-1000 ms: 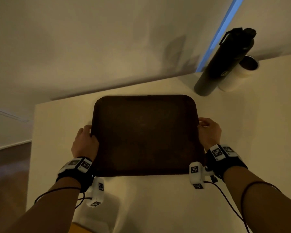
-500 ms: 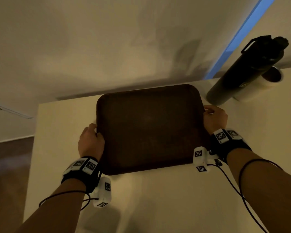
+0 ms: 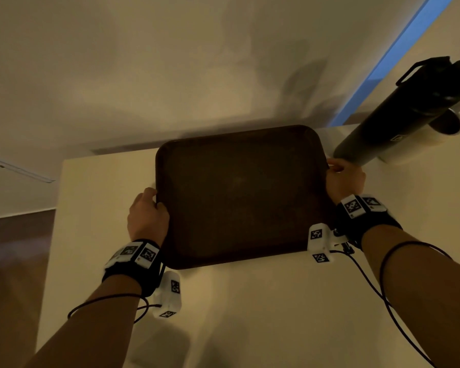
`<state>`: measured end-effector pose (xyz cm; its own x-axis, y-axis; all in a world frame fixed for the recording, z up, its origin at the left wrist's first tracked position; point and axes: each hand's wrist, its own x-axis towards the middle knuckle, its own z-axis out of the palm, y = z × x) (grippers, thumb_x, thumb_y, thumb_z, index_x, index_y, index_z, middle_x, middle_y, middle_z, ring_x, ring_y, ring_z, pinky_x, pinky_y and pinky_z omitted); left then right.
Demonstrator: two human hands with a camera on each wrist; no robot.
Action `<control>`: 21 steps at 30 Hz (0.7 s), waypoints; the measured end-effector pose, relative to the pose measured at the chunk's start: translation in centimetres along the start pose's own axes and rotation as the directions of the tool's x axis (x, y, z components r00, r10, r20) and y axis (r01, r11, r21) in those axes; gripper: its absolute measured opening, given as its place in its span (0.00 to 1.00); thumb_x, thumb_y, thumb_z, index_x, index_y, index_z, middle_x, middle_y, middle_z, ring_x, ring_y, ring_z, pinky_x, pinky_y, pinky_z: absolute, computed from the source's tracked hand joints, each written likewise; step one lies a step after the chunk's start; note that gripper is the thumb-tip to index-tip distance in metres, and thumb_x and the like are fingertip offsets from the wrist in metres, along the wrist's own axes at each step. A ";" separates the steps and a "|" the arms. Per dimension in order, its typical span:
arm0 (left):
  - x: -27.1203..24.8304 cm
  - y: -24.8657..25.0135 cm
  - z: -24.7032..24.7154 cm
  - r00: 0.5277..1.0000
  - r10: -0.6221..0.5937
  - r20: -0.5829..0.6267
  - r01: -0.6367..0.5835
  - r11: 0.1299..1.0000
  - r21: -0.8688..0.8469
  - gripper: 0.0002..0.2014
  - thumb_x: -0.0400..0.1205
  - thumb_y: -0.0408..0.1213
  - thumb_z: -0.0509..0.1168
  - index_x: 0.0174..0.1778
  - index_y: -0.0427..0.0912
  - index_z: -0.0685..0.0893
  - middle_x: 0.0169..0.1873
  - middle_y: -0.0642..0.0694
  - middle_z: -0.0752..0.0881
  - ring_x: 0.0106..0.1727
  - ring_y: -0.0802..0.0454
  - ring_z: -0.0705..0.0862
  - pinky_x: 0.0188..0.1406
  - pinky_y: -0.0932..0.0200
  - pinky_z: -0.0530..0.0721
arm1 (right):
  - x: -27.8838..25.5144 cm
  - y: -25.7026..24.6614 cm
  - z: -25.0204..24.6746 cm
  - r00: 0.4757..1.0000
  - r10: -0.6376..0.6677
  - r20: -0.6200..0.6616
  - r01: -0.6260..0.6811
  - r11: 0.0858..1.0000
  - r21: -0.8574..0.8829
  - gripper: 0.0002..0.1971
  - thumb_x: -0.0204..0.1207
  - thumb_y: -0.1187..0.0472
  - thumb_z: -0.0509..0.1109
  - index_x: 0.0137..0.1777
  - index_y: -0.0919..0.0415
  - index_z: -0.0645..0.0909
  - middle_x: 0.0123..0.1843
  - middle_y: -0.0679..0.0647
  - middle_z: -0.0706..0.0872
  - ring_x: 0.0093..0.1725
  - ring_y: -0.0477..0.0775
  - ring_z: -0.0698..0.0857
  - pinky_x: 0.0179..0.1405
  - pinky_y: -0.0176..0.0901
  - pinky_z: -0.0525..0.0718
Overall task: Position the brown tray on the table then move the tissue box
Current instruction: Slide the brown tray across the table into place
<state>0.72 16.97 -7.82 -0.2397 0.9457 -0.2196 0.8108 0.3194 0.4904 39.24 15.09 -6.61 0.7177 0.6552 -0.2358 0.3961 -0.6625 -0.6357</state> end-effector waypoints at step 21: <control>-0.1 0.1 -0.2 1.000 0.000 0.003 0.000 1.000 -0.005 0.20 0.80 0.35 0.59 0.68 0.41 0.78 0.54 0.36 0.86 0.54 0.34 0.85 0.53 0.41 0.84 | 0.2 0.3 -0.4 0.998 -0.014 0.058 0.014 1.000 0.004 0.19 0.80 0.68 0.62 0.67 0.54 0.83 0.62 0.60 0.88 0.58 0.59 0.86 0.50 0.40 0.76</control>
<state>0.70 16.94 -7.59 -0.2382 0.9454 -0.2226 0.8083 0.3200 0.4943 39.73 14.82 -6.57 0.6772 0.6848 -0.2691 0.4041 -0.6519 -0.6417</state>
